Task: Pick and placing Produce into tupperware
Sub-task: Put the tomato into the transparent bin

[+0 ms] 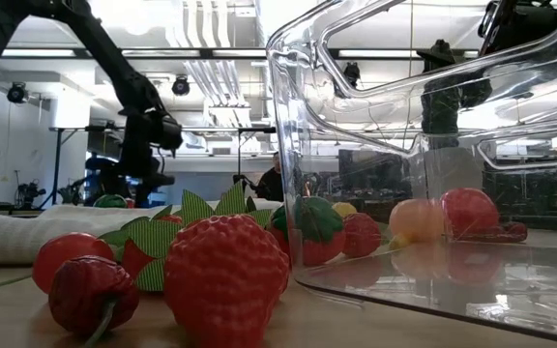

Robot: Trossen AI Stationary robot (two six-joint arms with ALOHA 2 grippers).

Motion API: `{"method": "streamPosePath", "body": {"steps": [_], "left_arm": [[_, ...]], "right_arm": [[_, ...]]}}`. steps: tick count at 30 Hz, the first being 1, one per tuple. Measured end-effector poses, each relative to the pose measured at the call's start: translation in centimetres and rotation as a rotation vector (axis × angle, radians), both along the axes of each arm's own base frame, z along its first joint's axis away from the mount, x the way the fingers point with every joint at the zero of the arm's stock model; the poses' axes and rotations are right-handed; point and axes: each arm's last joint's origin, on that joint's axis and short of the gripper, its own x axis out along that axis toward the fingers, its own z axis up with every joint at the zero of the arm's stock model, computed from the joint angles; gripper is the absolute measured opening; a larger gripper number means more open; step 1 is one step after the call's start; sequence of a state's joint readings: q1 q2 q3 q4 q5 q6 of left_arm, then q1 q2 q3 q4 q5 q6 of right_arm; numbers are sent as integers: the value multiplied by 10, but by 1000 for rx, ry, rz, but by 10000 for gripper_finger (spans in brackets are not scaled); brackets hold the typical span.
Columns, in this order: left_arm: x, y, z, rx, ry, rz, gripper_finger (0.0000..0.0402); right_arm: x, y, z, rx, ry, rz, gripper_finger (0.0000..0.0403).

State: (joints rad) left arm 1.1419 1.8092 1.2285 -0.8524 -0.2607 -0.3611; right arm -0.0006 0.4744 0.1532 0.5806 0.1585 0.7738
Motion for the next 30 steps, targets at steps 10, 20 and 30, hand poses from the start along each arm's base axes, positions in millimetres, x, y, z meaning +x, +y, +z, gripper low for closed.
{"method": "streamPosePath", "body": {"steps": [10,20,30], "left_arm": [[1,4,-2,43,-25,7,245],[0,4,-12,53,7,6,245],[0,4,-15,65,18,7,245]], "right_arm": [[0,0,0,0,0,0,368],[0,0,0,3,0,1,368],[0,0,0,0,0,0,368]]}}
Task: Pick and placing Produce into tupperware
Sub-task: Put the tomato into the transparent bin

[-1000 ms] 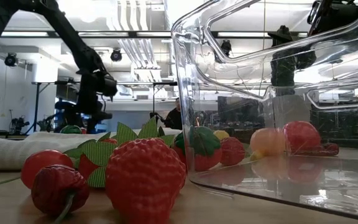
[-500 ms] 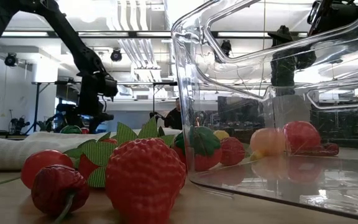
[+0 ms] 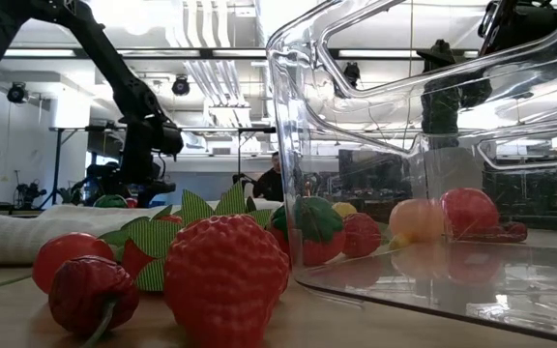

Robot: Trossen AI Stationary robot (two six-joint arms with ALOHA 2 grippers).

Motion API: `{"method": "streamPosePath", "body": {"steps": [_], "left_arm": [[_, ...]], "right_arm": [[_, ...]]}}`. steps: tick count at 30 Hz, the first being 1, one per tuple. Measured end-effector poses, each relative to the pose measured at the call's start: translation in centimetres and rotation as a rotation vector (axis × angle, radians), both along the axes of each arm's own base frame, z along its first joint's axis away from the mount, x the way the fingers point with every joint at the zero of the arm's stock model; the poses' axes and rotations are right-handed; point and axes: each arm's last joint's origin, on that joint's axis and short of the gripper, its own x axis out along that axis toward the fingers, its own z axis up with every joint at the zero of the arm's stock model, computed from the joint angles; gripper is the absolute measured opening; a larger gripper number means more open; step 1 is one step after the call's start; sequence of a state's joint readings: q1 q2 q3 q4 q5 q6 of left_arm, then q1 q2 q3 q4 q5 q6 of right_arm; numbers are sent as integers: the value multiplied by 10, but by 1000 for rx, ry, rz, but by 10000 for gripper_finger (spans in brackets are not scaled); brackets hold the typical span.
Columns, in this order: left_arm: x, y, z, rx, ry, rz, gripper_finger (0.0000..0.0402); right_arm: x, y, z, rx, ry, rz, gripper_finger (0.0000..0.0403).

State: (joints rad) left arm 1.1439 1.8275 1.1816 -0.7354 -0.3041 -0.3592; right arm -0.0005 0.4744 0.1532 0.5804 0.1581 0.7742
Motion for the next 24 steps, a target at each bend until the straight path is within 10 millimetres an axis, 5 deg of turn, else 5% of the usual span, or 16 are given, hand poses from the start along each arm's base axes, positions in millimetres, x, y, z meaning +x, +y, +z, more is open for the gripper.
{"method": "streamPosePath", "body": {"steps": [14,24], "left_arm": [[3,-3,4,6,1,-11,224],[36,-28,40,116,-79,-139,224]], "right_arm": [[0,0,0,0,0,0,368],[0,0,0,0,1,0,368]]}}
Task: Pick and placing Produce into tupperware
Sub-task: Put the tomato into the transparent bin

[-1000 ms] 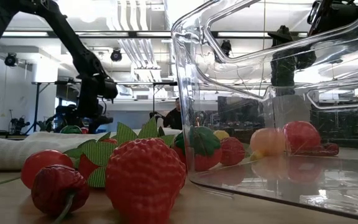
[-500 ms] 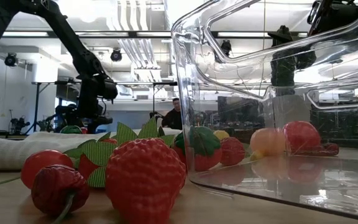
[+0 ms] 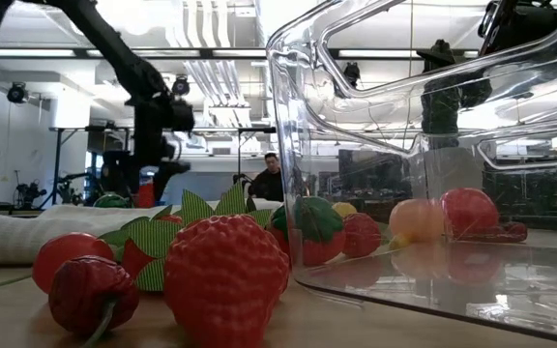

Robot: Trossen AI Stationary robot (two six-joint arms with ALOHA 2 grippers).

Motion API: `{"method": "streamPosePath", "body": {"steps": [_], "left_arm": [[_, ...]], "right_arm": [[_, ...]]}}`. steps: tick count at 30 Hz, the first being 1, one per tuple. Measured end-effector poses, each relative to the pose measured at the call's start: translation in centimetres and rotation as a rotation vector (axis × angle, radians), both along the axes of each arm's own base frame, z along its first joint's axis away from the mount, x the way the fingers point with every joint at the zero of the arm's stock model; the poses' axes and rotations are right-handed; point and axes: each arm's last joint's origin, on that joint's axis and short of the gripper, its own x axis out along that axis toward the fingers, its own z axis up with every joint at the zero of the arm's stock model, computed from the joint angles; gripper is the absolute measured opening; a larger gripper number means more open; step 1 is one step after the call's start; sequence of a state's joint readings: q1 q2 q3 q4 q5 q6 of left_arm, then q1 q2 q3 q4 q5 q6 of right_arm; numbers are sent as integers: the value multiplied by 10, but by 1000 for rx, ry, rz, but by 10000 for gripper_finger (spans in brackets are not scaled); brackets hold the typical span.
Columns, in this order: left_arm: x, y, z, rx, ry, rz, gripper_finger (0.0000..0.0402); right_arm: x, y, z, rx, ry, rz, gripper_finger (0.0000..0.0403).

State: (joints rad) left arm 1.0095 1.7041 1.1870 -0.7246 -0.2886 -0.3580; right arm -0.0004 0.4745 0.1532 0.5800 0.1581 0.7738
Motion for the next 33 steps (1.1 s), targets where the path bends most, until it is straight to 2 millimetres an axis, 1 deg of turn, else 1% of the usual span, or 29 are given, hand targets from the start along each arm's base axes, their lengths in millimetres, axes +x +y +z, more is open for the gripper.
{"method": "streamPosePath", "body": {"steps": [3,5,9,12,15,19,21,23,25,29,33], "left_arm": [[15,-16,18,42,-57,-82,218],[26,-30,33,73,-117,-168,218],[51,-66,64,124,-274,-397,224],[71,-101,88,169,-410,-597,224],[89,-142,109,233,-511,-826,225],[112,-199,127,309,-634,-1063,225],[122,-223,131,327,-695,-1146,225],[135,-244,134,362,-764,-1210,226],[145,-262,131,373,-797,-1235,226],[168,-288,117,322,-819,-1245,226],[190,-311,107,241,-834,-1257,226]], "right_arm": [[0,0,0,0,0,0,368],[0,0,0,0,0,0,368],[0,0,0,0,1,0,368],[0,0,0,0,5,0,368],[0,0,-1,-1,7,3,368],[0,0,-1,26,3,16,368],[0,1,-1,42,0,37,368],[0,2,0,21,-2,79,368],[0,5,2,-26,-18,147,368],[-3,11,8,-118,-77,305,368],[-4,17,17,-147,-105,413,368]]}}
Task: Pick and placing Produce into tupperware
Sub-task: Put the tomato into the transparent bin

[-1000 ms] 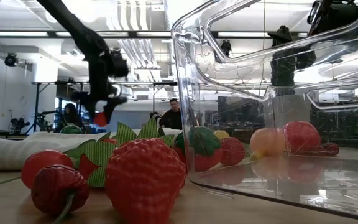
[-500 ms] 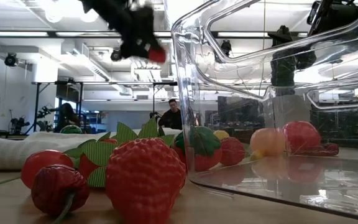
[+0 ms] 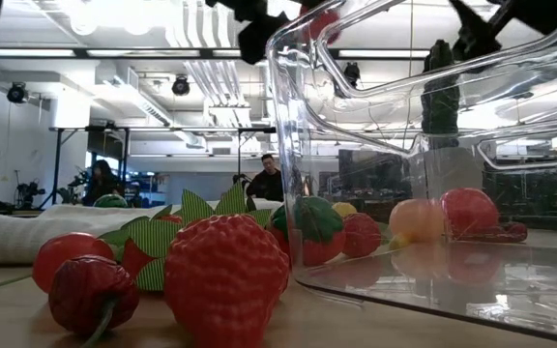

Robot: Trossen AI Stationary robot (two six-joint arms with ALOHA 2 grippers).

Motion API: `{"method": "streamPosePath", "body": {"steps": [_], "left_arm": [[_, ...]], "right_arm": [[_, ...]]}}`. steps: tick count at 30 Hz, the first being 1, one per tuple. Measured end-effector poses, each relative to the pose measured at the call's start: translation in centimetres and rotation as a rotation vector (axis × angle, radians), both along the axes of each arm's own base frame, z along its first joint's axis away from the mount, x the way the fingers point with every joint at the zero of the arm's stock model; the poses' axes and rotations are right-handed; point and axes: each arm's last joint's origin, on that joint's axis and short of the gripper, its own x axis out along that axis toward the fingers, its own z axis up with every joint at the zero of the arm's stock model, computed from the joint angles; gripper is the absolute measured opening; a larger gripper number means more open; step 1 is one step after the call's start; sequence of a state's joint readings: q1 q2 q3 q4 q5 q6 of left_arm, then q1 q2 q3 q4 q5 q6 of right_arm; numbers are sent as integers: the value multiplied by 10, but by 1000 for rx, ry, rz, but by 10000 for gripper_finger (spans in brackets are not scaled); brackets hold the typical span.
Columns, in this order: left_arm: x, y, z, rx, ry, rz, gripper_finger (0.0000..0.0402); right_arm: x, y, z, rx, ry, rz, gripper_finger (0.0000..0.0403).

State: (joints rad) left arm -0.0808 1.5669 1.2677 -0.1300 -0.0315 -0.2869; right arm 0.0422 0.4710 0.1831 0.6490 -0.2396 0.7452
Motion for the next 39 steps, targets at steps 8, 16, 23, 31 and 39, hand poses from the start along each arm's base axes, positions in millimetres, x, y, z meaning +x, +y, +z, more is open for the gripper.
{"method": "streamPosePath", "body": {"steps": [8,16,23,31,39], "left_arm": [[37,-45,-11,-52,28,-220,226],[51,-72,-39,-134,123,-258,226],[62,-92,-78,-249,246,-207,226],[63,-110,-77,-347,257,-138,246],[63,-112,-69,-416,247,-101,314]], "right_arm": [[-5,17,27,-61,-99,114,368],[-5,29,45,-95,-137,128,368],[3,42,57,-92,-93,202,368],[17,60,60,-104,-37,260,368],[33,66,52,-71,58,218,368]]}}
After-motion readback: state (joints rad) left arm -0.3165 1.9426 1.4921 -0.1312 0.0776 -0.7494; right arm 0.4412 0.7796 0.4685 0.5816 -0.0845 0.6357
